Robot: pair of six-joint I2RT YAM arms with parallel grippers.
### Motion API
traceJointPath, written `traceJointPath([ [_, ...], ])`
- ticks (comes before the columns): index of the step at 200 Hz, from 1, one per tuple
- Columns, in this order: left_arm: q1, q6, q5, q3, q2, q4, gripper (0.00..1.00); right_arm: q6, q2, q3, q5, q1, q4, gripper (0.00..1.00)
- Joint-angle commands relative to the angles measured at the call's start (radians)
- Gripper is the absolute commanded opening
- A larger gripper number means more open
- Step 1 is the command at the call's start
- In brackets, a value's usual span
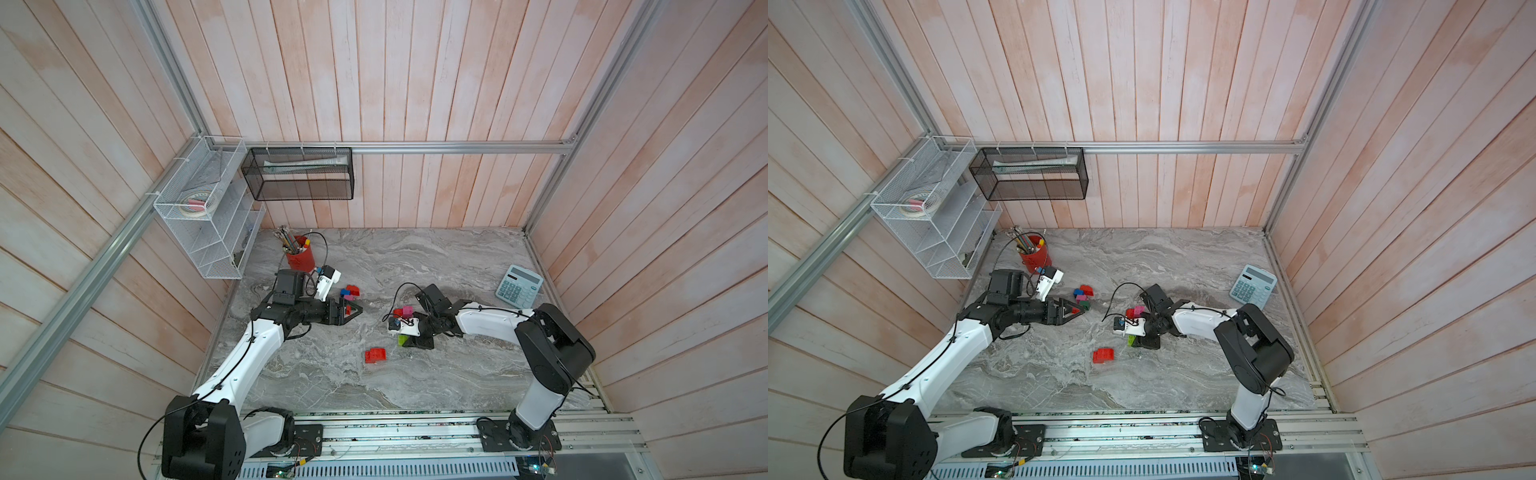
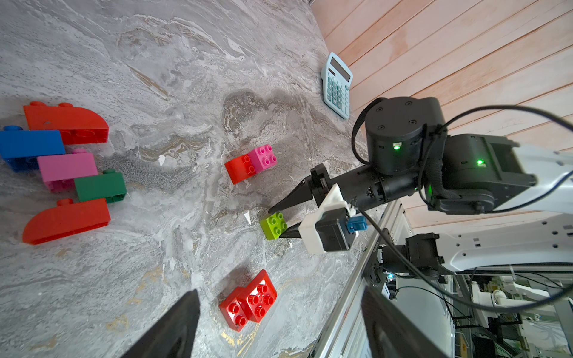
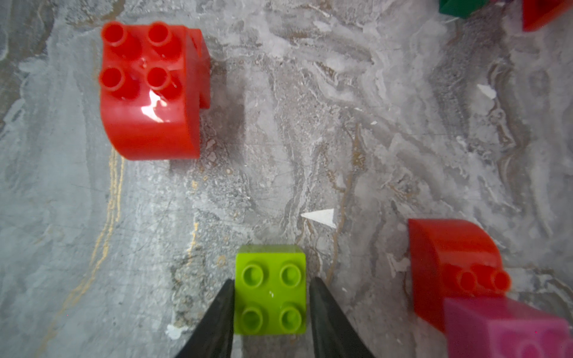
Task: Assemble the letter s with lego
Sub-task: Pick up the lego brick from the center of the board.
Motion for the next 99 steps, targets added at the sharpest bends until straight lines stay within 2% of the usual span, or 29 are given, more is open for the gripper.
traceJointPath([
  [1, 0.005, 0.022, 0.018, -0.019, -0.002, 0.005, 0.85, 0.02, 0.009, 0.017, 0.002, 0.013, -0.017, 0.41],
  [29, 0.005, 0.023, 0.017, -0.021, -0.003, 0.002, 0.85, 0.022, 0.021, 0.022, 0.013, 0.018, -0.026, 0.37],
  [61, 0.005, 0.03, 0.016, -0.014, -0.001, -0.007, 0.85, 0.03, 0.002, 0.019, 0.034, 0.019, -0.015, 0.25],
  [99, 0.005, 0.038, 0.016, 0.002, 0.009, -0.016, 0.85, 0.026, -0.027, 0.045, 0.043, 0.008, -0.051, 0.22],
])
